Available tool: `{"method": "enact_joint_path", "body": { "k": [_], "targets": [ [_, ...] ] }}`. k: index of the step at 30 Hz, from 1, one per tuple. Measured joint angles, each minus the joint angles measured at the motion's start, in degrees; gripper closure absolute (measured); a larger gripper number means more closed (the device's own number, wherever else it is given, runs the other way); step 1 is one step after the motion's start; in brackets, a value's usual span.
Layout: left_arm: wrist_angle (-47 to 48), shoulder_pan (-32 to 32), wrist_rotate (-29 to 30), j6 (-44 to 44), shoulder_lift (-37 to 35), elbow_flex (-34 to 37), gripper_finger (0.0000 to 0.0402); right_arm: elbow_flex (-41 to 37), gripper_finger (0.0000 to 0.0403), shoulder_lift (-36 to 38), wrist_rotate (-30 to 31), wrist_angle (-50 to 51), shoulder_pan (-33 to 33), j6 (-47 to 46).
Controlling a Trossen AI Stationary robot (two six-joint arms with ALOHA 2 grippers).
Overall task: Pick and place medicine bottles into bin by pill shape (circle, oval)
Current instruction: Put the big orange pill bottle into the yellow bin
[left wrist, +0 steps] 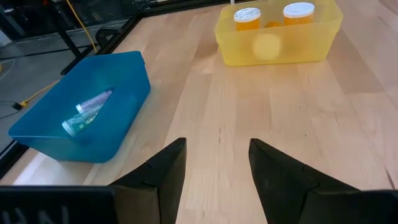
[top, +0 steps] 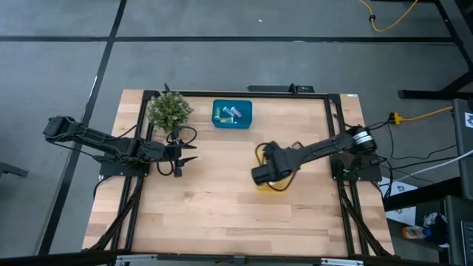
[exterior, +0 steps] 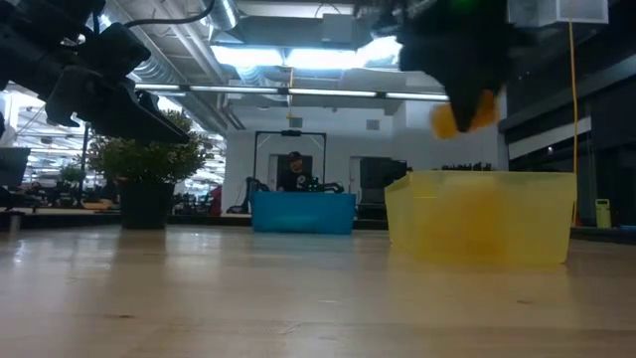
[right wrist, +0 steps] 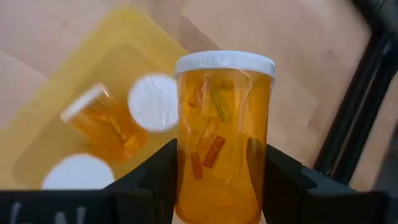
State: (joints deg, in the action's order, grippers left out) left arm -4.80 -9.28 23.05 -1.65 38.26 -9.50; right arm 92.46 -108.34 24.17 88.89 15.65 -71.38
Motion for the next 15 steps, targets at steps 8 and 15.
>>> {"method": "enact_joint_path", "body": {
  "k": [8,15],
  "targets": [
    [0.0,0.0,0.0,0.0,0.0,0.0,0.0233,-12.9,0.0224,7.0,-3.9,-9.5,3.9,-15.2],
    [0.0,0.0,0.0,0.0,0.0,0.0,0.0233,-15.4,0.0222,7.8,-3.8,-17.5,5.3,-16.9]
  ]
}}
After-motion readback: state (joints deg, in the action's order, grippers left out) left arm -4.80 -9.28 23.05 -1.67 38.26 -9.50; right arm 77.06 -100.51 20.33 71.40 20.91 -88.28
